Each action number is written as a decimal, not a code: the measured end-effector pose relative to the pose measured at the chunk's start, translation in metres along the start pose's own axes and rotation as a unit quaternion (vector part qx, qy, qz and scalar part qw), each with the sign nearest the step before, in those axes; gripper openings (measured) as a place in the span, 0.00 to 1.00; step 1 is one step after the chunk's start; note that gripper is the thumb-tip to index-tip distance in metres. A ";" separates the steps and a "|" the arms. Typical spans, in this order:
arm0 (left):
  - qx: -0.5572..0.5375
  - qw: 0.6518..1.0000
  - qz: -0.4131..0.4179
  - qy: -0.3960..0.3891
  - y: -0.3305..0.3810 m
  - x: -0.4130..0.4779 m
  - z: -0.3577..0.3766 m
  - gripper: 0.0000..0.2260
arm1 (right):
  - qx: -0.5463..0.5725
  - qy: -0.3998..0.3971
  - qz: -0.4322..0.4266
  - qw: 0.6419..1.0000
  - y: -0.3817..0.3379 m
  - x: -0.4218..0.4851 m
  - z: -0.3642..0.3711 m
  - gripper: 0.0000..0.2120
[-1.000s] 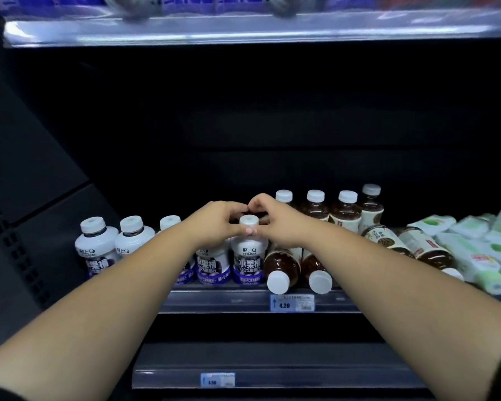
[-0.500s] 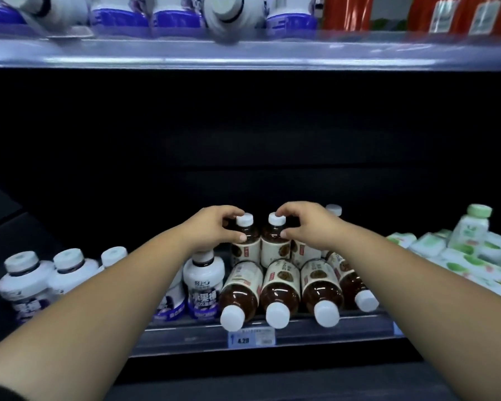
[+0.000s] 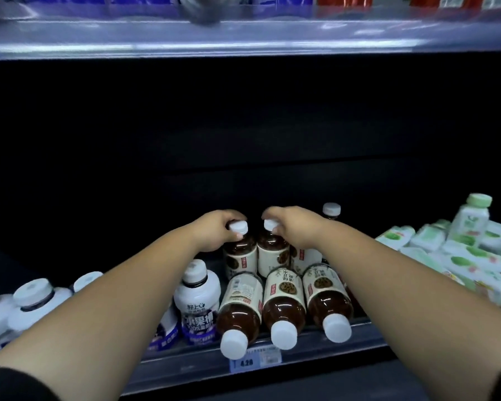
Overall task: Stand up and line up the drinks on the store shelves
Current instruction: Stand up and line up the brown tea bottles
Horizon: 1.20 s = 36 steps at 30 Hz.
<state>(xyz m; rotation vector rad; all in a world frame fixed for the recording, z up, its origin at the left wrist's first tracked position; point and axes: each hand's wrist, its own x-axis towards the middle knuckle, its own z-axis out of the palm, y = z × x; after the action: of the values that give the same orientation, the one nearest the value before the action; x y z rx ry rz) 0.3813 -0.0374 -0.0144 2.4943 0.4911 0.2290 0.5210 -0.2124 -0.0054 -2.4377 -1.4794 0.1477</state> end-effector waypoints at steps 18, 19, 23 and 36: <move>0.150 0.988 -0.025 0.014 0.052 0.010 0.011 0.26 | -0.052 0.024 -0.004 0.998 0.066 -0.010 -0.034 0.29; 0.141 0.990 -0.005 0.017 0.058 0.014 0.016 0.26 | -0.109 0.032 0.003 0.994 0.072 -0.012 -0.035 0.28; 0.120 0.993 0.020 -0.008 0.076 0.026 0.035 0.24 | -0.147 0.025 0.014 0.989 0.078 -0.016 -0.030 0.21; 0.127 0.992 -0.012 0.018 0.068 0.030 0.043 0.18 | 0.059 -0.036 -0.017 0.997 0.090 -0.014 -0.032 0.19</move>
<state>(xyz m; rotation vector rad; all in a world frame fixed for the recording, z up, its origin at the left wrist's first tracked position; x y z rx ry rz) 0.4405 -0.0997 -0.0086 2.7331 0.5961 0.2129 0.5982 -0.2693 -0.0021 -2.3361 -1.4956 0.3096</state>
